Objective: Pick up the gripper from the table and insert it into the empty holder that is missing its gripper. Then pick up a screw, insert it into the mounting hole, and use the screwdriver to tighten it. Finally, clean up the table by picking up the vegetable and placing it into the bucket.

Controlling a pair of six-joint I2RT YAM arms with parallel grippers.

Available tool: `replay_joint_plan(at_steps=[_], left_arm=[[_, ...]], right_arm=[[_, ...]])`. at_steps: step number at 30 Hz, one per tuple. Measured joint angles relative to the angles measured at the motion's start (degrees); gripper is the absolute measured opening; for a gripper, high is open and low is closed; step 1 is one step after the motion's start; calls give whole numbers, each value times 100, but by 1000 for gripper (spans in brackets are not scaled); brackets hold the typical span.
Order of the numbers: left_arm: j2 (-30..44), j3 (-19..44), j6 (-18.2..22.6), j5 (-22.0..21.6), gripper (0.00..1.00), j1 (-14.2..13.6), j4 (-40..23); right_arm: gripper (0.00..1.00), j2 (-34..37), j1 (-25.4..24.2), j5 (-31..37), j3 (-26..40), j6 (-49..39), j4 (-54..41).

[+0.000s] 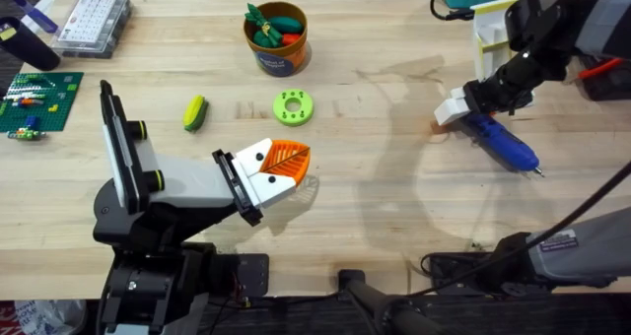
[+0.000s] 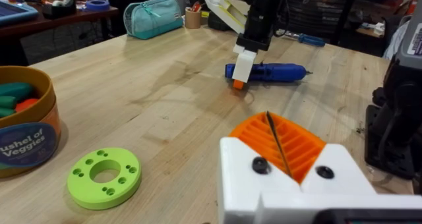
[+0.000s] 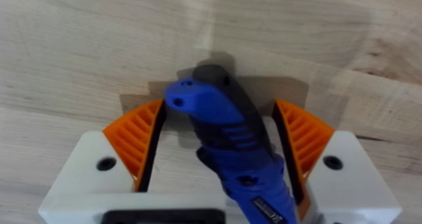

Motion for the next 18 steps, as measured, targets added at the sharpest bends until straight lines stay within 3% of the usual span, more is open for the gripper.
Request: replay_joint_plan(at_steps=[11,18], left_arm=[[1,0,0,6,12,0,-3],[1,0,0,6,12,0,-3]], right_arm=[[973,0,0,0,1,5,-7],[973,0,0,20,19,-714,-311]])
